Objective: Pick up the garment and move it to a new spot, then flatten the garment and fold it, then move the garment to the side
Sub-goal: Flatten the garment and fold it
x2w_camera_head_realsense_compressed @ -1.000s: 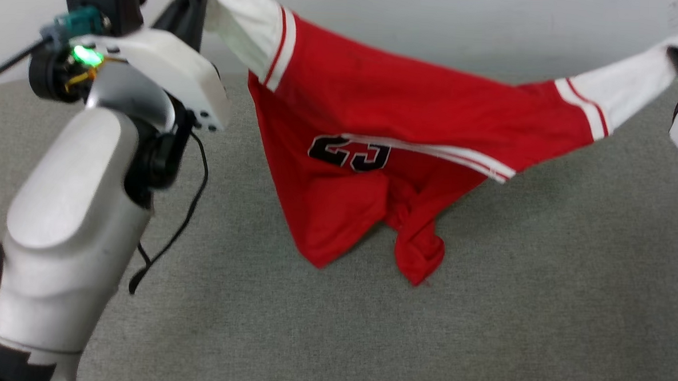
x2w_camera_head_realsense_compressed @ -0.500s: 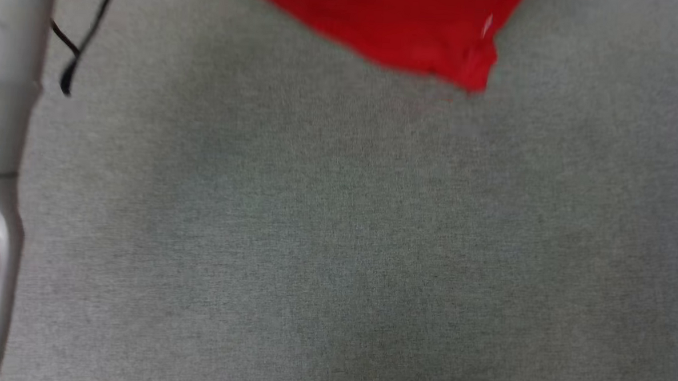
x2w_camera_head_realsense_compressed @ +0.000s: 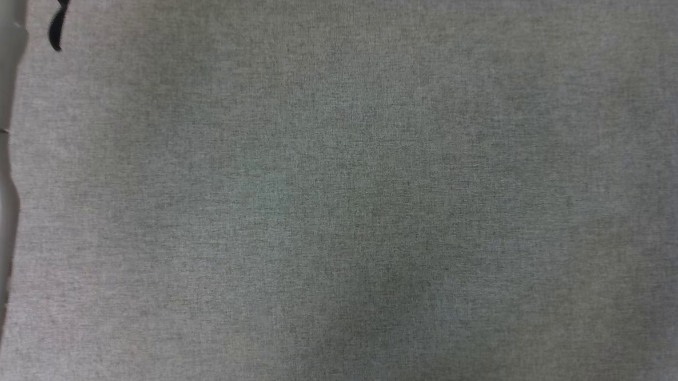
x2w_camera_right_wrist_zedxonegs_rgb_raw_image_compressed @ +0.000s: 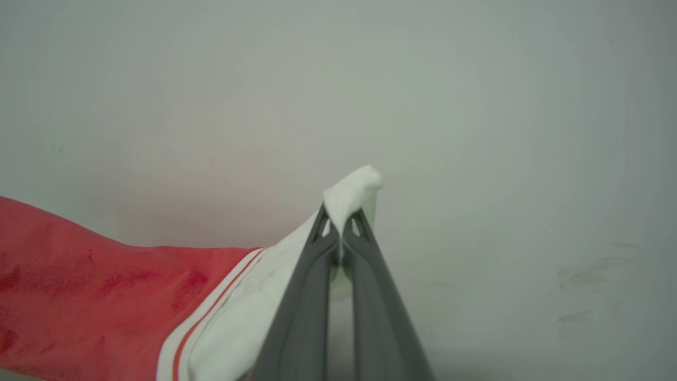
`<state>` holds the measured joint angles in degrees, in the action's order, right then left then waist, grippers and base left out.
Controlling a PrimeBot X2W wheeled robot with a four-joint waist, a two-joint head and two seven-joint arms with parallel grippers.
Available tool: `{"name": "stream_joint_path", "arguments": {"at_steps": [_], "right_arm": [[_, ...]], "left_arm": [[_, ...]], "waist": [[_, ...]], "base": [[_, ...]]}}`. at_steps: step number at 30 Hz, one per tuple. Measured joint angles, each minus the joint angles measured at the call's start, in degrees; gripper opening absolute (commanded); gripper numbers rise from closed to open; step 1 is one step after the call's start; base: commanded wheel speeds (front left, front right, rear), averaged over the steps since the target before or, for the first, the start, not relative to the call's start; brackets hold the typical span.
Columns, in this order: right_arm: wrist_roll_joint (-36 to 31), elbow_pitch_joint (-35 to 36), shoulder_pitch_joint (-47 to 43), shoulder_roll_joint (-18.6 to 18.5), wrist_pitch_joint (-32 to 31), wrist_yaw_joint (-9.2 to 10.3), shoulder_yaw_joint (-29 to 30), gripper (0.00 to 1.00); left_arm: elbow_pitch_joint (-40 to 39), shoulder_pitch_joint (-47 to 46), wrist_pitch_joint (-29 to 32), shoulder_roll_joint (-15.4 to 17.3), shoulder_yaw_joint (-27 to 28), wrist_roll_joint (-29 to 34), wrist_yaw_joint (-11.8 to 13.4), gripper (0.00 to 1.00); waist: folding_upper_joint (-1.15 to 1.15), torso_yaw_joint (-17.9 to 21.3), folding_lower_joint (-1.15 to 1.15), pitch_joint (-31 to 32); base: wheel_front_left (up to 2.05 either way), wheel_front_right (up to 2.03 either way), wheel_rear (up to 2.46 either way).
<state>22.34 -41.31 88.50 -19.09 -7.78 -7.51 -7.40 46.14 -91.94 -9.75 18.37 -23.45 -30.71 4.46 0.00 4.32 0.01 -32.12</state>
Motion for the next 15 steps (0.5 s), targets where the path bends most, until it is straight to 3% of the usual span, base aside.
{"name": "stream_joint_path", "arguments": {"at_steps": [9,15], "right_arm": [[5.46,-9.62,-3.59,1.71,4.63,0.01,-7.3,0.0],[9.96,-10.69,-13.19,1.45,8.72,0.0,-12.74,0.0]], "left_arm": [[8.76,6.87,-3.66,-2.93,0.81,-3.27,-3.6,0.0],[10.9,16.84,-5.06,-3.58,2.34,-4.81,-5.61,0.0]], "waist": [[0.0,-0.77,0.0,-1.96],[0.0,-0.87,0.0,0.84]], "base": [[0.0,0.0,0.0],[0.0,0.0,0.0]]}}
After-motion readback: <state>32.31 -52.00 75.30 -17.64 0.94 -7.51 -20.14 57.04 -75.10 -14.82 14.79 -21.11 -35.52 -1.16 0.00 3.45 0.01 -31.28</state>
